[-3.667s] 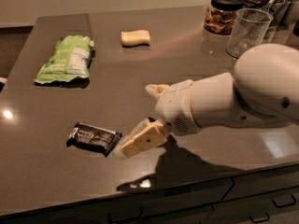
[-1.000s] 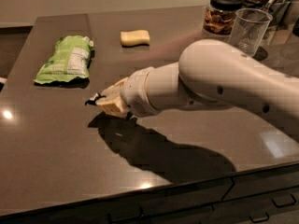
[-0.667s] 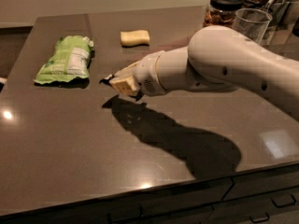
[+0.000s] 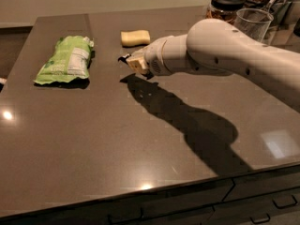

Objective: Move rxbar chocolate near sponge

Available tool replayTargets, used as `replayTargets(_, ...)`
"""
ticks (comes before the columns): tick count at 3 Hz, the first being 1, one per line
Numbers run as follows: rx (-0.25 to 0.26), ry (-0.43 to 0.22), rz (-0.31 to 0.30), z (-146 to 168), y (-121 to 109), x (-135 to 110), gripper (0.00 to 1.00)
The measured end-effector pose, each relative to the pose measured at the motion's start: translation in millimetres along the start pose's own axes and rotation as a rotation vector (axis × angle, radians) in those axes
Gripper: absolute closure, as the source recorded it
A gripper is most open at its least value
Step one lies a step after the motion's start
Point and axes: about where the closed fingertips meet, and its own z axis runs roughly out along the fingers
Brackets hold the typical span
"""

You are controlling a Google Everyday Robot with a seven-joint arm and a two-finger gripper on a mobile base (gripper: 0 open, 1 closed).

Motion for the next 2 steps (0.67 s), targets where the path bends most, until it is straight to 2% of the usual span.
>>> replayTargets(1, 0.105, 0.03, -0.017, 14, -65, 9, 1.0)
replayTargets(2, 0.157, 0.058, -0.029, 24, -111, 21, 1.0)
